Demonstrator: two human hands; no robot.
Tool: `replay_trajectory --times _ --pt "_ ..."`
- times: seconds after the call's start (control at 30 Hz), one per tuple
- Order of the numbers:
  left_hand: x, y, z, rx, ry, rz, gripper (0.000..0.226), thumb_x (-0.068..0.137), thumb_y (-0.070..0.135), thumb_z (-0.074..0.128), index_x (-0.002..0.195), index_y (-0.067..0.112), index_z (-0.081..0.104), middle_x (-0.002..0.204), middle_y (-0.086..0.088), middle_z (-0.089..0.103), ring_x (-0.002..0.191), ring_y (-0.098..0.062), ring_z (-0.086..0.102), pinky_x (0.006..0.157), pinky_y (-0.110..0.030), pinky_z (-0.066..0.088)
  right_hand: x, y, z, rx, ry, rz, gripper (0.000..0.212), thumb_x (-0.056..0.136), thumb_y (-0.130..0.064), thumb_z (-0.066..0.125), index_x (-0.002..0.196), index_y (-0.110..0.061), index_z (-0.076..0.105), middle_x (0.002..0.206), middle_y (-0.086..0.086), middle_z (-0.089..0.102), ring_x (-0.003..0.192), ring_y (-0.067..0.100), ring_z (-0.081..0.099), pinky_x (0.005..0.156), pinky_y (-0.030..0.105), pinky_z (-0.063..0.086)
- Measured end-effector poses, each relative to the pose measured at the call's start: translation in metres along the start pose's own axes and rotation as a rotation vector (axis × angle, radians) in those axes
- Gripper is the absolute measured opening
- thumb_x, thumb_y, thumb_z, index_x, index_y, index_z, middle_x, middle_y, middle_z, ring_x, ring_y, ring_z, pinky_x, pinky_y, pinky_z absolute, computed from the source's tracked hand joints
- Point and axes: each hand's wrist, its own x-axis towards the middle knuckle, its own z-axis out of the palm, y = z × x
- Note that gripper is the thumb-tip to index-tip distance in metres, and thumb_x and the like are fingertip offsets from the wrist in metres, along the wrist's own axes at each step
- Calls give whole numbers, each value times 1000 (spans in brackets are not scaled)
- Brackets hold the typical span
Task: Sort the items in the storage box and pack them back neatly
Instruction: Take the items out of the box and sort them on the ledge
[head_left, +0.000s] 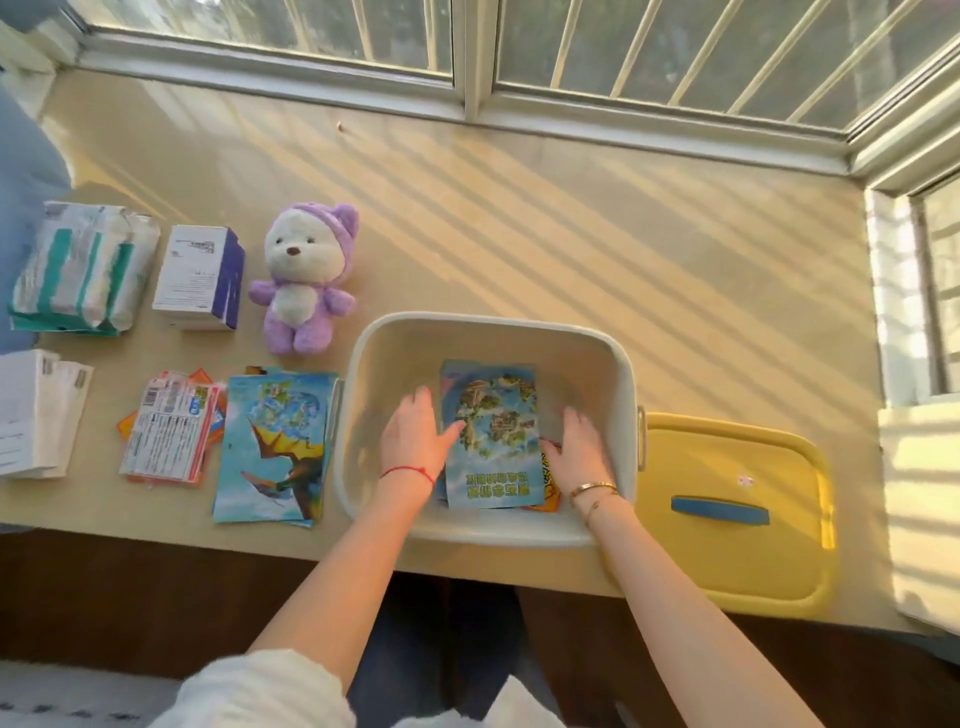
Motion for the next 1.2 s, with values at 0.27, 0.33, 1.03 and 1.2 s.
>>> replay_trajectory --times 0.27,0.33,1.03,1.2 --pt "19 5 46 -65 -61 -200 60 73 41 77 110 5 45 108 -14 58 95 -34 61 68 -35 44 21 12 26 -167 -12 -68 36 86 -1 53 120 -10 45 118 12 48 105 31 50 88 38 45" --pt "20 5 50 -111 -38 -229 61 71 36 80 109 5 45 108 -14 57 95 -34 61 69 -35 43 22 12 28 -187 -22 -82 36 83 2 53 116 -9 45 116 13 47 102 31 49 85 37 44" --pt "5 -23 1 -284 107 -150 6 84 18 66 79 16 67 57 5 60 52 -9 51 51 -20 39 19 10 26 -210 -125 35 21 86 -3 50 104 -7 60 106 16 64 99 34 60 79 36 51" --pt "-11 -25 -25 -348 169 -95 8 86 21 65 92 16 67 80 0 70 75 -14 63 68 -26 49 7 2 9 36 -86 35 11 92 -9 42 99 -4 50 94 16 59 86 33 57 69 34 45"
